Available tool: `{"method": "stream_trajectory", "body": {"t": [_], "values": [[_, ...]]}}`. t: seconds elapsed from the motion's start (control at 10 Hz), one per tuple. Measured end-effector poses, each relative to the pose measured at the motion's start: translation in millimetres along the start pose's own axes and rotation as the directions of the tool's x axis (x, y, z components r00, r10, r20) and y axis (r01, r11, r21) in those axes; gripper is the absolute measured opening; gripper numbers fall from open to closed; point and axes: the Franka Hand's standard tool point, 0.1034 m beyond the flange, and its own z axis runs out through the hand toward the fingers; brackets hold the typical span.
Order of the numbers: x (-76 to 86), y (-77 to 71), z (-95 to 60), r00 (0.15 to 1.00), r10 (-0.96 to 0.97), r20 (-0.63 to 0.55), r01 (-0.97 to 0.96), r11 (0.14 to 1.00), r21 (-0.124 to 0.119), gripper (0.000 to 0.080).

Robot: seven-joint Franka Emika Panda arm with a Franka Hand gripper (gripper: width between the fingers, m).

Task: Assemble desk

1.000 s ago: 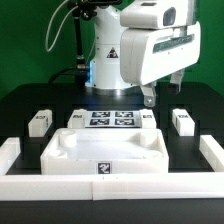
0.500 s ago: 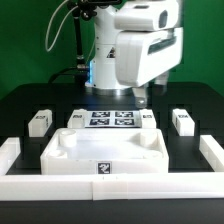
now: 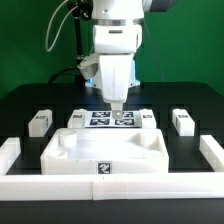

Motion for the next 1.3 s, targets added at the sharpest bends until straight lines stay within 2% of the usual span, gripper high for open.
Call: {"method": "stream_trajectory", "body": {"t": [0.2, 0.5, 0.6, 0.8, 0.9, 1.0, 1.1, 1.2, 1.3], "values": [[-2.9, -1.9, 4.5, 1.000, -0.001, -0.001, 0.001, 1.000, 0.005, 0.0649], [-32.8, -15.2, 58.0, 0.998, -0.061, -0.021, 0.060, 0.997, -0.051, 0.0649], [-39.3, -14.0, 65.4, 0.998, -0.059, -0.025, 0.057, 0.996, -0.070, 0.0649], [-37.0, -14.2, 64.2, 0.998, -0.051, -0.026, 0.049, 0.997, -0.063, 0.0649], [-37.7, -14.8, 65.2, 0.998, -0.050, -0.026, 0.048, 0.997, -0.061, 0.0554], [-37.8, -15.0, 65.5, 0.998, -0.049, -0.026, 0.048, 0.997, -0.060, 0.0419], [-37.9, -15.1, 65.7, 0.998, -0.049, -0.026, 0.048, 0.997, -0.059, 0.0419], [-38.0, -15.4, 66.2, 0.998, -0.049, -0.026, 0.047, 0.997, -0.059, 0.0236], [-38.1, -15.6, 66.4, 0.998, -0.049, -0.026, 0.047, 0.997, -0.058, 0.0103]]}}
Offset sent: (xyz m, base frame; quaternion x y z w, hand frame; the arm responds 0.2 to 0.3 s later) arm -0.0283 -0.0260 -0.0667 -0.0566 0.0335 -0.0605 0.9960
